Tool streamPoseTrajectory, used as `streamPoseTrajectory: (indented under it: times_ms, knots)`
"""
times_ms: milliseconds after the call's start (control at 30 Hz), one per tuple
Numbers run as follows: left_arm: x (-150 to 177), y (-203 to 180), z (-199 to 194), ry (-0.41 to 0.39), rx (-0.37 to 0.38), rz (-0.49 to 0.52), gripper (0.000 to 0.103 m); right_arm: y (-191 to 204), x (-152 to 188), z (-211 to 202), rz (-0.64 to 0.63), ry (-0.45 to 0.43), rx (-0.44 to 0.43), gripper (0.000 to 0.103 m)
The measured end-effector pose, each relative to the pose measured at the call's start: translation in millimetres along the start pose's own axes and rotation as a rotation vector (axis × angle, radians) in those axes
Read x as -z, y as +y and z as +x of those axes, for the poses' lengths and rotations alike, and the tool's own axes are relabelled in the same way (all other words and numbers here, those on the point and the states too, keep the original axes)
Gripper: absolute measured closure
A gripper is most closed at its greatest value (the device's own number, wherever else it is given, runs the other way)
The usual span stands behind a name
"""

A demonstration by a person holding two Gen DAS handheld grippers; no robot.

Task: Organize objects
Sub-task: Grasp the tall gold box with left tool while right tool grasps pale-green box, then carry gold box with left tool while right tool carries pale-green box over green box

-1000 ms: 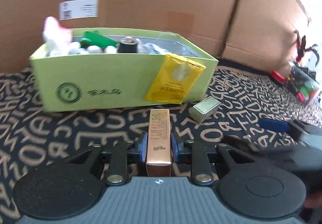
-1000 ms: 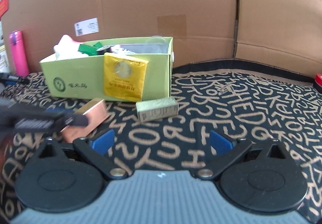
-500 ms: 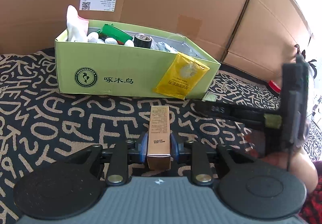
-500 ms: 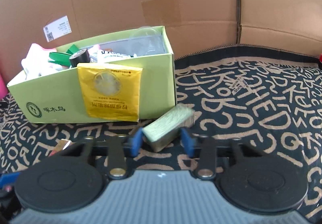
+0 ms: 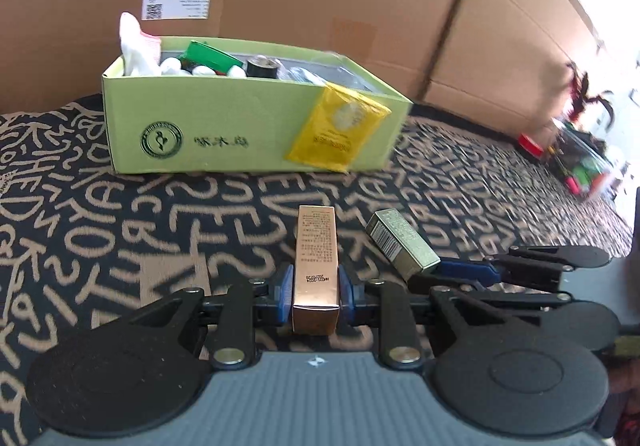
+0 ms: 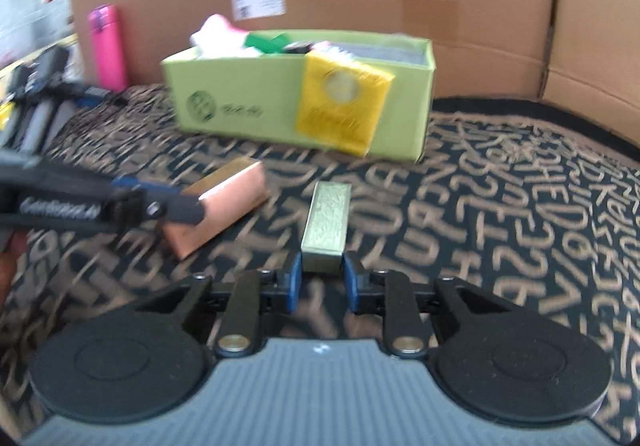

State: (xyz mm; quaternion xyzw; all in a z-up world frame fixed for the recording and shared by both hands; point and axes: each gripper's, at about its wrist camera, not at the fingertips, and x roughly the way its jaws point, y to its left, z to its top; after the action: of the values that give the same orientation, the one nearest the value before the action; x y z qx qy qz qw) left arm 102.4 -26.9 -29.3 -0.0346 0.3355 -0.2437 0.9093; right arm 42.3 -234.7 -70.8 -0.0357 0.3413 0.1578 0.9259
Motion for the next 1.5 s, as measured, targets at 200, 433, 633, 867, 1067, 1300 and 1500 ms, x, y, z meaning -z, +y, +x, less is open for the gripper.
streamPoseTrajectory:
  times_ms: [200,433,633,867,1067,1300,1500]
  knots:
    - [14,-15,-16,0.025,-0.001,0.012,0.062,7,22,-34,0.024,0.01,-0.02,0.081]
    - [13,-27,-4,0.03,-0.018,0.034,0.055,15,19,-29,0.02,-0.007,-0.004,0.073]
    - [14,-22,-1,0.038,-0.028,0.016,0.056,18,12,-22,0.008,-0.013,0.001,0.061]
    - [15,-15,3,0.05,-0.036,-0.006,0.061,18,9,-10,0.01,0.004,0.014,0.061]
    - [14,-10,5,0.049,-0.03,-0.016,0.07,17,5,-4,0.012,0.003,0.022,0.061]
    - [13,-7,4,0.042,-0.02,-0.009,0.078,16,2,-2,0.007,0.006,0.01,0.076]
    - [7,-3,-11,0.008,-0.006,-0.005,0.078,13,-4,-14,0.03,-0.018,-0.037,0.08]
